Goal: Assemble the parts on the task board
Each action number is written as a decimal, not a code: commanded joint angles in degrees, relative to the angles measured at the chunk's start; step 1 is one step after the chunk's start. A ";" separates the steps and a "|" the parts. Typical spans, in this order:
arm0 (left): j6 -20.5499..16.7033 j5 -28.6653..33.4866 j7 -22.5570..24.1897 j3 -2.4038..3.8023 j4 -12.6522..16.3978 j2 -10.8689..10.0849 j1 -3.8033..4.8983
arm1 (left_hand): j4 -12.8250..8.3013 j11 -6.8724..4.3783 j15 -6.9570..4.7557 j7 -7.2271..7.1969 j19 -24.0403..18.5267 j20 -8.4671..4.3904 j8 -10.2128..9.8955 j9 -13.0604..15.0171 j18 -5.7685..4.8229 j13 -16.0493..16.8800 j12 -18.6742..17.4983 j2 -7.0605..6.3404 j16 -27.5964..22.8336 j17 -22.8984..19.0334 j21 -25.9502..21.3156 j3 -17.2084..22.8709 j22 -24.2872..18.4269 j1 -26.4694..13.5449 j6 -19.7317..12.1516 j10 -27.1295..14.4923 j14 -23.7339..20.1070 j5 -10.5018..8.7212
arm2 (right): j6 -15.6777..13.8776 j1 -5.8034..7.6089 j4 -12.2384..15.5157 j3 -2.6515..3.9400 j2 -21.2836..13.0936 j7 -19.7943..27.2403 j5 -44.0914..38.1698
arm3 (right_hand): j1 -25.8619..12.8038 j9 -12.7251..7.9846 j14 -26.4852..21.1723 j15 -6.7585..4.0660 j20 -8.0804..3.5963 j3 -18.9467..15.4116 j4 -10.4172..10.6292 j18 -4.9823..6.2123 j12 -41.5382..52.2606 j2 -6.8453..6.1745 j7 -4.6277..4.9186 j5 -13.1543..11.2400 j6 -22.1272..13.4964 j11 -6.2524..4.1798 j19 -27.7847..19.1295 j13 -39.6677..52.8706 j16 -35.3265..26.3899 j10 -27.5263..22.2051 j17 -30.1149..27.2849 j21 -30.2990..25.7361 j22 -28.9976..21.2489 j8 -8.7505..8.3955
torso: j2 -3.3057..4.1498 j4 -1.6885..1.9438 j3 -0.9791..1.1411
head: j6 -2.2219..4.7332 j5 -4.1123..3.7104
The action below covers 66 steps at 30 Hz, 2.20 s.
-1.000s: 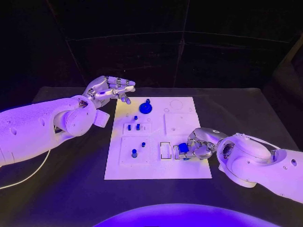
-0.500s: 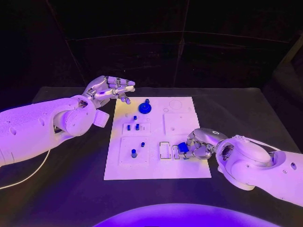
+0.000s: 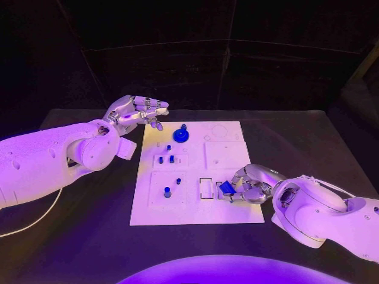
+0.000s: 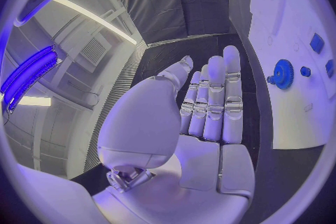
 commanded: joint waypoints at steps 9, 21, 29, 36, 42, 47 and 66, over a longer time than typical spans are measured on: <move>0.57 0.21 0.36 0.05 0.05 0.12 0.07 | -0.15 0.09 0.01 -0.03 0.24 0.15 0.21 -0.08 1.15 0.08 0.32 0.56 0.13 -0.08 -0.30 -0.37 -0.09 0.11 -0.21 -0.43 -0.47 -0.04 | -5.02 0.10 0.04 0.04 1.78 2.88 5.53 | 0.06 0.02 4.97 -0.20 -0.18 -0.28 -0.08 -0.42 -0.32 0.00 -0.02 0.50 0.85 0.03 0.69 0.00 0.24 0.44 10.20 0.22 -0.07 0.10 | 0.09 -0.04 0.03 | 0.06 0.46; 0.62 0.21 0.33 0.05 0.10 0.21 0.07 | -0.15 0.09 0.01 -0.03 0.24 0.15 0.21 -0.08 1.15 0.08 0.32 0.56 0.13 -0.08 -0.30 -0.37 -0.09 0.11 -0.21 -0.43 -0.47 -0.04 | -4.19 0.11 -1.71 0.06 5.13 0.94 5.14 | -2.18 -0.03 4.96 -0.55 -0.44 -2.10 1.32 -0.42 -0.58 0.22 -0.65 -1.78 3.11 -0.44 0.73 0.25 0.22 0.85 10.15 0.24 0.02 0.28 | 0.10 0.01 0.03 | -0.04 0.66; 0.61 0.21 0.31 0.05 0.13 0.25 0.07 | -0.15 0.09 0.01 -0.03 0.24 0.15 0.21 -0.08 1.15 0.08 0.32 0.56 0.13 -0.08 -0.30 -0.37 -0.09 0.11 -0.21 -0.43 -0.47 -0.04 | -3.59 0.11 -2.43 0.07 6.21 -0.46 4.24 | -3.73 0.24 4.98 -0.95 -0.77 -3.34 1.40 -0.43 -0.46 0.64 -1.28 -4.35 4.69 -0.95 0.79 0.70 0.29 1.42 10.26 0.27 0.12 0.91 | 0.13 -0.08 0.00 | -0.11 1.01; 0.64 0.21 0.28 0.05 0.19 0.31 0.07 | -0.15 0.09 0.01 -0.03 0.24 0.15 0.21 -0.08 1.15 0.08 0.32 0.56 0.13 -0.08 -0.30 -0.37 -0.09 0.11 -0.21 -0.43 -0.47 -0.04 | -3.74 0.12 -2.89 0.07 7.06 -1.34 2.75 | -4.87 0.58 4.99 -1.29 -1.12 -4.61 1.39 -0.44 -0.41 1.09 -1.67 -8.77 5.30 -1.30 0.81 1.16 0.31 1.79 10.30 0.24 0.15 1.44 | 0.13 -0.02 0.01 | -0.25 1.14; 0.63 0.21 0.27 0.05 0.22 0.29 0.08 | -0.15 0.09 0.01 -0.03 0.24 0.15 0.21 -0.08 1.15 0.08 0.32 0.56 0.13 -0.08 -0.30 -0.37 -0.09 0.11 -0.21 -0.43 -0.47 -0.04 | -4.91 0.12 -3.15 0.08 7.53 -1.53 1.53 | -8.44 1.06 4.99 -1.47 -1.34 -6.83 1.44 -0.46 -0.57 1.75 -1.90 -23.08 5.39 -1.49 0.85 1.52 0.29 1.98 10.27 0.20 0.20 2.01 | 0.13 -0.08 0.00 | -0.33 1.22; 0.66 0.21 0.26 0.05 0.22 0.29 0.08 | -0.15 0.09 0.01 -0.03 0.24 0.15 0.21 -0.08 1.15 0.08 0.32 0.56 0.13 -0.08 -0.30 -0.37 -0.09 0.11 -0.21 -0.43 -0.47 -0.04 | -6.34 0.12 -3.30 0.08 7.75 -1.28 0.62 | -11.27 1.28 4.98 -1.52 -1.41 -7.32 1.79 -0.44 -0.77 -0.18 -1.95 -27.13 5.19 -1.54 0.83 1.62 0.28 1.96 10.27 0.12 0.14 2.21 | 0.06 -0.14 0.01 | -0.35 1.30; 0.71 0.21 0.24 0.05 0.25 0.07 0.08 | -0.15 0.09 0.01 -0.03 0.24 0.15 0.21 -0.08 1.15 0.08 0.32 0.56 0.13 -0.08 -0.30 -0.37 -0.09 0.11 -0.21 -0.43 -0.47 -0.04 | -7.07 0.12 -2.44 0.08 7.33 0.73 -0.51 | -6.31 1.80 5.02 -1.51 -1.40 -2.59 -0.82 -0.46 -0.95 -0.88 -1.93 -23.54 4.93 -1.52 0.88 2.21 0.38 2.11 10.46 0.08 0.30 2.72 | 0.07 -0.18 0.01 | -0.52 1.36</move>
